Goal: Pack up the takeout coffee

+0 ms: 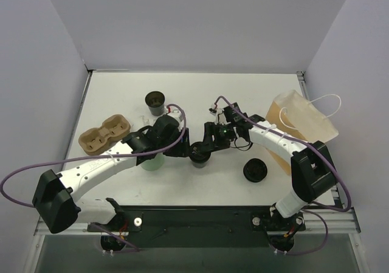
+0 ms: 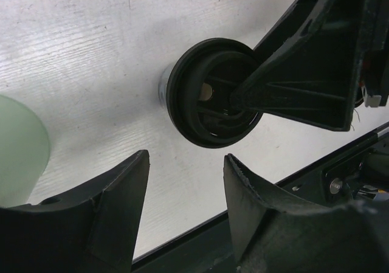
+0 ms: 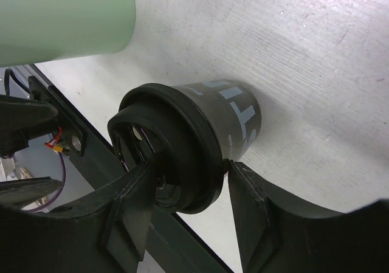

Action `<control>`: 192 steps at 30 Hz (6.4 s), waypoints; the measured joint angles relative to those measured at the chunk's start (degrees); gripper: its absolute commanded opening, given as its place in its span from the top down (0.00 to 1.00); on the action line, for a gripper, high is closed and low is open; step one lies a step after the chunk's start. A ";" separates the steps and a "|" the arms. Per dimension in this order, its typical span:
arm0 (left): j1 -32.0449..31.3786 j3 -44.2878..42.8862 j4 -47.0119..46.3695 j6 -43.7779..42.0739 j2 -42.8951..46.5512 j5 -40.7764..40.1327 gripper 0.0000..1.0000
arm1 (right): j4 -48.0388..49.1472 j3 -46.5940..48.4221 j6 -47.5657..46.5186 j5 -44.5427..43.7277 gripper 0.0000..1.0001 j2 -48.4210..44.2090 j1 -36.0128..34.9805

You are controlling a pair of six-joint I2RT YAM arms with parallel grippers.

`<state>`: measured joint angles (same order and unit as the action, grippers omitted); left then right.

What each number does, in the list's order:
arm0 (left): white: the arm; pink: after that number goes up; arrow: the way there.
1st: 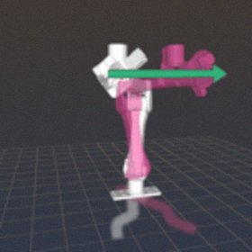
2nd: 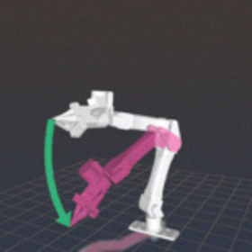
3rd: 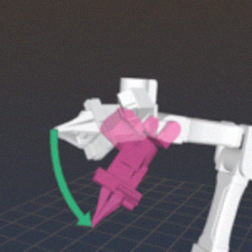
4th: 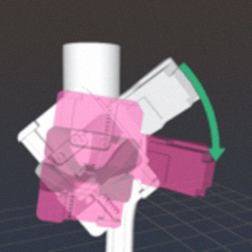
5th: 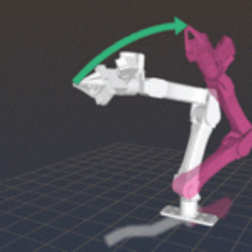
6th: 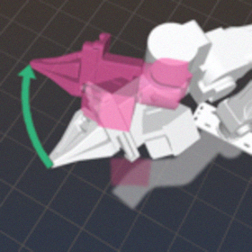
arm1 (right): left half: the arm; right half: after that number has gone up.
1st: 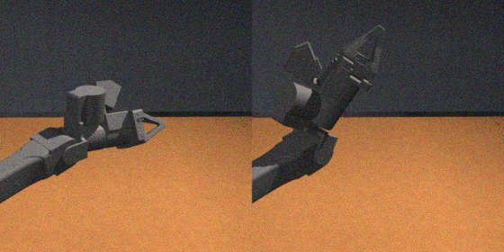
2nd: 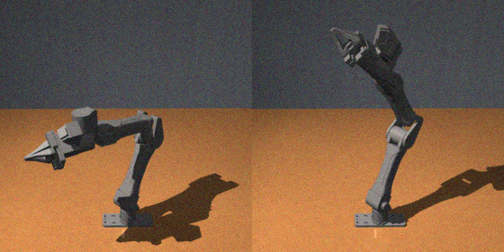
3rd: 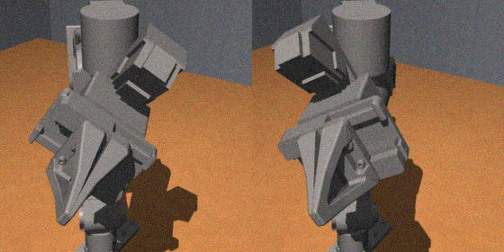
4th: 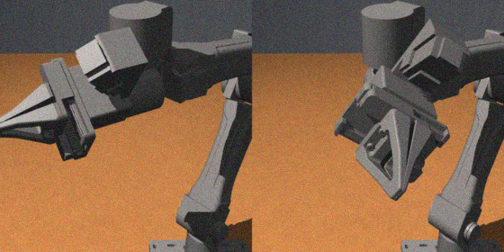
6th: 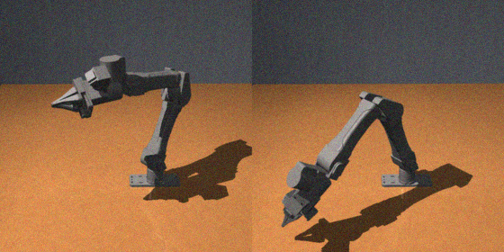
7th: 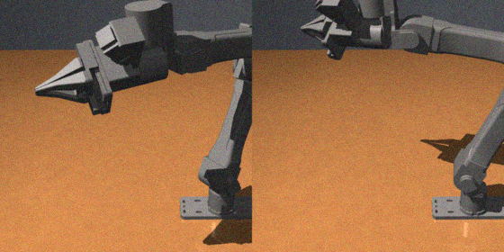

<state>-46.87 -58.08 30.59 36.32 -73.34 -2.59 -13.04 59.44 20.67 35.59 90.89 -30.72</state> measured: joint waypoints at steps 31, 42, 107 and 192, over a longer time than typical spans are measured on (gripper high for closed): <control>-0.07 2.05 -9.90 2.05 -7.19 -0.31 0.38 | -0.59 -4.92 6.49 -6.60 0.36 -10.69 1.90; -0.07 2.12 -13.31 1.44 -9.94 1.01 0.50 | -1.09 -4.92 6.14 -8.39 0.40 -13.03 2.29; -0.20 8.70 -19.58 2.10 -6.01 3.58 0.29 | 7.56 -17.64 14.23 -7.52 0.55 -23.39 2.82; 5.31 14.99 -42.82 7.06 -12.22 13.18 0.55 | 11.98 -13.31 10.78 -5.07 0.58 -11.04 4.68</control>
<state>-41.56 -43.09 -12.23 43.38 -85.56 10.59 -1.06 46.13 31.44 30.52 79.85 -26.04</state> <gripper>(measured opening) 0.521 0.426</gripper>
